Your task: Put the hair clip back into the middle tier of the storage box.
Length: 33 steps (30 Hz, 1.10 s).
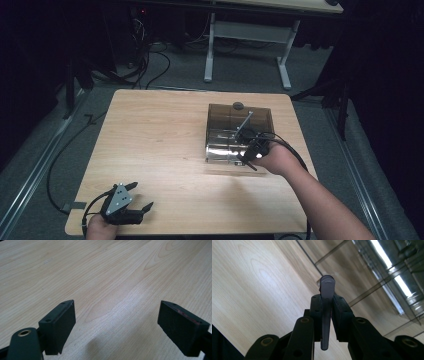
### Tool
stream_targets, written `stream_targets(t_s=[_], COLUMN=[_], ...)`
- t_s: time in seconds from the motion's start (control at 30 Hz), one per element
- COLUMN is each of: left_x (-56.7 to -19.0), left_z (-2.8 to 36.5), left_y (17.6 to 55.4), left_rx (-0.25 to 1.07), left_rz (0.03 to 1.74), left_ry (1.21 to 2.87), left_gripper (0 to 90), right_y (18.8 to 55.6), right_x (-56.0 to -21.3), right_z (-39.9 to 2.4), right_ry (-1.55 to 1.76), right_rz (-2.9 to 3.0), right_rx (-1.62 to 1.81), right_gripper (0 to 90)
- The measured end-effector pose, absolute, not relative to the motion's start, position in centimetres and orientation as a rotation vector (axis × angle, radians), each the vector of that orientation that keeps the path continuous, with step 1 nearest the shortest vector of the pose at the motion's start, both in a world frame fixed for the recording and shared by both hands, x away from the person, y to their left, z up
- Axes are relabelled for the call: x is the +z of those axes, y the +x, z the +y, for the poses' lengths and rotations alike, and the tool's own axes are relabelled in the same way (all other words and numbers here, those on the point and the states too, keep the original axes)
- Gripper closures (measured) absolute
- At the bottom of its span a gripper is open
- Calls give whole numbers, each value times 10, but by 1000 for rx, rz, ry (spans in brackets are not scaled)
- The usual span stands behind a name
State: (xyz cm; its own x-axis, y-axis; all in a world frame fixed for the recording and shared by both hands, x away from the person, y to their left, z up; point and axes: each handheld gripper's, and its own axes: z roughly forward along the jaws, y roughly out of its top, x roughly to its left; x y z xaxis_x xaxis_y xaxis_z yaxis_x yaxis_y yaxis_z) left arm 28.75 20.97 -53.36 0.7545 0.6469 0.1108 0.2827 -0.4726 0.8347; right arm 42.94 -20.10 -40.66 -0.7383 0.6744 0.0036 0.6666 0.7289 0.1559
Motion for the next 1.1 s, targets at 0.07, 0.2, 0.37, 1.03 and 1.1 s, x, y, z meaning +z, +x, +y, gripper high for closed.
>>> stream_targets(t_s=[0.07,0.2,0.37,1.03,1.1], left_x=[-534,-534,-534,-534,-534], left_z=[210,210,210,211,211], left_y=[287,287,288,287,287], left_rx=[526,522,520,526,525], left_rz=[700,700,699,701,701], left_ry=[2072,2075,2077,2064,2065], left_gripper=[151,151,151,151,151], right_y=[434,443,453,485,484], right_x=[-406,-407,-408,-434,-437], right_z=[-200,-196,-194,-192,-190], right_ry=[1120,1119,1131,1138,1174], right_rz=[2873,2873,2861,2848,2844], right_rx=[242,233,234,232,211], right_gripper=[794,794,794,793,793])
